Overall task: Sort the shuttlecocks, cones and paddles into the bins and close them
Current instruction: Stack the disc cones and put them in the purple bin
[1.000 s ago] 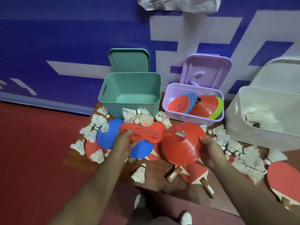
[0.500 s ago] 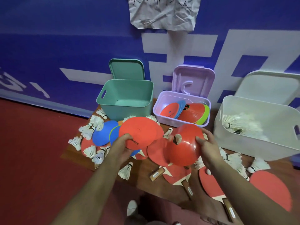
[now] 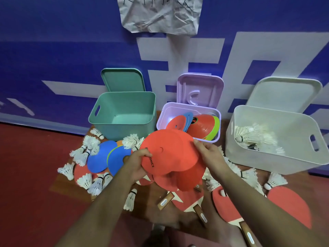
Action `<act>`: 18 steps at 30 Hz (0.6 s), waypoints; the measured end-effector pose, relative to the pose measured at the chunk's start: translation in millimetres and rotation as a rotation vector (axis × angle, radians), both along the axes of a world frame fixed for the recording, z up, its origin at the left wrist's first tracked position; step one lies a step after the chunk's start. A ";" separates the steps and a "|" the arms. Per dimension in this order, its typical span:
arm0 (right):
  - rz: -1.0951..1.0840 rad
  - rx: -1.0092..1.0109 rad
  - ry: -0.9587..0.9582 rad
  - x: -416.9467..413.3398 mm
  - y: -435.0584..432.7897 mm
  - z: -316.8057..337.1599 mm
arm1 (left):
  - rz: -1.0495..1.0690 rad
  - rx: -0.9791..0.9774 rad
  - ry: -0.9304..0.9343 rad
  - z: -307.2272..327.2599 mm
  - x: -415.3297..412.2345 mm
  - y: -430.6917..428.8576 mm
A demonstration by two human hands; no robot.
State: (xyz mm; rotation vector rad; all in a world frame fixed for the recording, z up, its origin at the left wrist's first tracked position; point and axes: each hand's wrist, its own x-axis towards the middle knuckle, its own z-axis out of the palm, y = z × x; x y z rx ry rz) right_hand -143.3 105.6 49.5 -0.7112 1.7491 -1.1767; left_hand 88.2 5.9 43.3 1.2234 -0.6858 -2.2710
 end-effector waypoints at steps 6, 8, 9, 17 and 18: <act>0.026 -0.049 0.175 3.1 -22.5 10.2 | -0.053 -0.101 -0.053 0.4 -49.2 -34.9; 0.006 -0.093 0.203 0.2 -32.2 13.5 | -0.066 -0.143 -0.150 -0.5 -60.0 -52.5; -0.024 -0.101 0.207 -2.9 -37.9 15.2 | -0.080 -0.138 -0.144 -0.8 -62.9 -62.7; -0.264 -0.104 0.240 -27.2 -70.9 18.3 | 0.131 -0.553 -0.142 11.7 -81.6 -147.5; -0.278 -0.097 0.238 -30.2 -71.1 17.0 | 0.103 -0.670 -0.226 10.1 -85.7 -155.2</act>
